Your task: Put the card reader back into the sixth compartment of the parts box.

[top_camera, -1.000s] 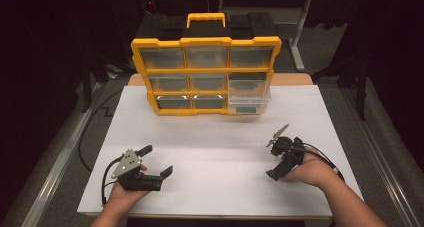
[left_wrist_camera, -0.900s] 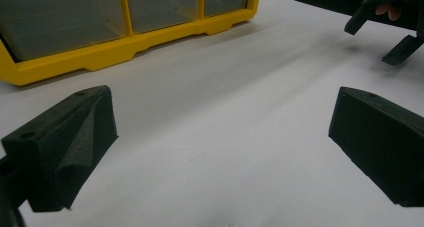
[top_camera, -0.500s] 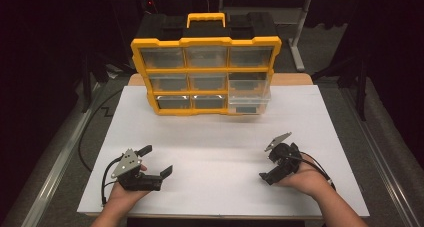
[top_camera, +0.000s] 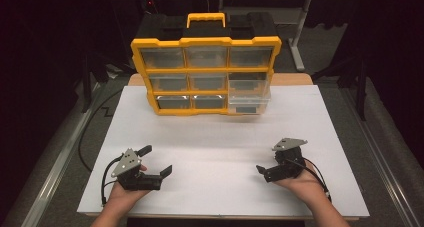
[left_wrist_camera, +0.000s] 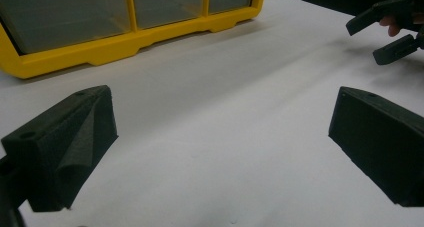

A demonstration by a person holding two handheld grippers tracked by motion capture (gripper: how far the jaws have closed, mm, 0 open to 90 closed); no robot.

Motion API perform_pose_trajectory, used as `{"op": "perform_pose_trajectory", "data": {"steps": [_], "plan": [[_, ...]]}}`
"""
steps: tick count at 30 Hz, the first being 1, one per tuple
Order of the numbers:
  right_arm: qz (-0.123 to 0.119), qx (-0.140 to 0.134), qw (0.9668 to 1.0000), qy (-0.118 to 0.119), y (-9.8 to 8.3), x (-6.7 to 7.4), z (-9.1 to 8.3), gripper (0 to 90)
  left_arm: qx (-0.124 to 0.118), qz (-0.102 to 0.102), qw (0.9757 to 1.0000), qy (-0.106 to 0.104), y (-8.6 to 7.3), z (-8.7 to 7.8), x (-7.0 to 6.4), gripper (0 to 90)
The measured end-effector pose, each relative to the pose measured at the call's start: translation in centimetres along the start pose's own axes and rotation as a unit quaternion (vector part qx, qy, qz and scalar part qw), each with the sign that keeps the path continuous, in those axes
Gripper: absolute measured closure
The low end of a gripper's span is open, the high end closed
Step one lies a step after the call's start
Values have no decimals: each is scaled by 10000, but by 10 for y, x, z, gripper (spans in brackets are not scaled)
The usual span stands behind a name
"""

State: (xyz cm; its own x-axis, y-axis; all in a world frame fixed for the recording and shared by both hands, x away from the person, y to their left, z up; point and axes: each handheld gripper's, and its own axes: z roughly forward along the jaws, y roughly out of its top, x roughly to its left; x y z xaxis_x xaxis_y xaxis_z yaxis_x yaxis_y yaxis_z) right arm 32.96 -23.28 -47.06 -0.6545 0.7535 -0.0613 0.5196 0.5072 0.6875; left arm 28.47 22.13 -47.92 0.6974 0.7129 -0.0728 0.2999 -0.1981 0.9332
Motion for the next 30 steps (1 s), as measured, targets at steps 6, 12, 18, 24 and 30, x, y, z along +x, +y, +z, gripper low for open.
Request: {"op": "perform_pose_trajectory", "data": {"steps": [6, 12, 18, 24, 30], "plan": [[235, -813, 9964, 19, -4, 3, -8, 2, -4, -50, 10000, 13, 0, -1, 1, 3], [541, -1476, 9876, 7, -12, 5, -20, 2, -61, -136, 9999, 29, 0, -3, 2, 3], [793, -2089, 9746, -145, -36, 6, -33, 2, -12, -158, 9998, 111, 0, -3, 4, 3], [724, -1972, 9772, -307, -40, 3, -31, 2, 41, -180, 9997, 142, 0, -1, 4, 3], [698, -1965, 9773, -373, -37, 3, -28, 2, 103, -126, 9997, 170, -1, 1, 1, 3]]}}
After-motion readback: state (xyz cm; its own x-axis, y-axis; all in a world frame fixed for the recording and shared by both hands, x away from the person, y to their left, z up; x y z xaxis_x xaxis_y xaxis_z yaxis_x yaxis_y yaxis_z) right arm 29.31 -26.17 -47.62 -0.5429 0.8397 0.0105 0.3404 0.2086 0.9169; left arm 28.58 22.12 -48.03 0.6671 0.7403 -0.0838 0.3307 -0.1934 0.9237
